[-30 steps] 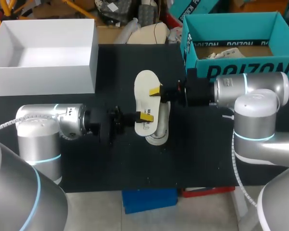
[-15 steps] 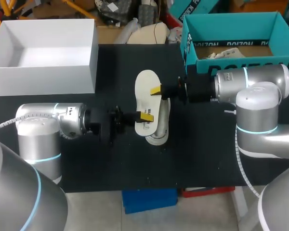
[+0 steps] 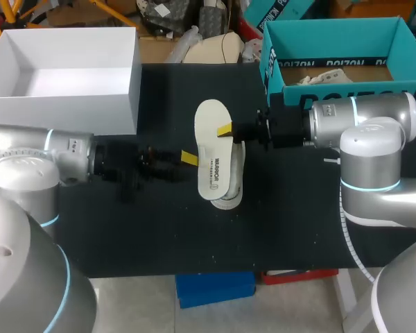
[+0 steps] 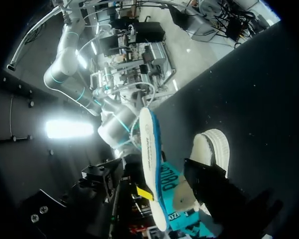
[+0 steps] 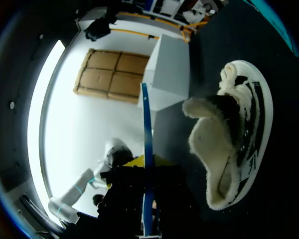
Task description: Take the shoe out of the shoebox, open the shoe tongue, remove and reinsert the insole, then place the shoe into the shoebox
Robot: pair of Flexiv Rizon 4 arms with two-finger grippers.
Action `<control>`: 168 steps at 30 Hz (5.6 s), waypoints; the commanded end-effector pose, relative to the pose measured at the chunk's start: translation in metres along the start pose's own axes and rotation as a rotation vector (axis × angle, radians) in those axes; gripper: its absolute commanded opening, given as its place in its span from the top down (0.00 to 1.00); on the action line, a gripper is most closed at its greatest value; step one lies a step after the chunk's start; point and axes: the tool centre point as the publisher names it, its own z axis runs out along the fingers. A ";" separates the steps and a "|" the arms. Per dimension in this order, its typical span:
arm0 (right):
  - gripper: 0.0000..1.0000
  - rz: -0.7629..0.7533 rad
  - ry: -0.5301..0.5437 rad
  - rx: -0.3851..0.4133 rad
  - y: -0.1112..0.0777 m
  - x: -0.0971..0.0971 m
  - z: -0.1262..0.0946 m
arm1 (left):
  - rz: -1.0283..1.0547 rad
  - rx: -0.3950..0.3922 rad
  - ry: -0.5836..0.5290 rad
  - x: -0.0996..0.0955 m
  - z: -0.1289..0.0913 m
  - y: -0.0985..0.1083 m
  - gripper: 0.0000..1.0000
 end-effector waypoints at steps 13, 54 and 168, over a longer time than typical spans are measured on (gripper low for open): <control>1.00 0.000 -0.001 -0.001 0.000 0.000 0.000 | 0.159 0.110 0.596 -0.053 -0.011 0.015 0.00; 1.00 0.000 -0.001 -0.001 0.000 0.000 0.000 | 0.036 0.170 1.145 -0.086 0.016 0.018 0.00; 1.00 0.000 -0.001 -0.001 0.000 0.000 0.000 | -0.070 0.120 1.219 -0.059 0.043 0.026 0.00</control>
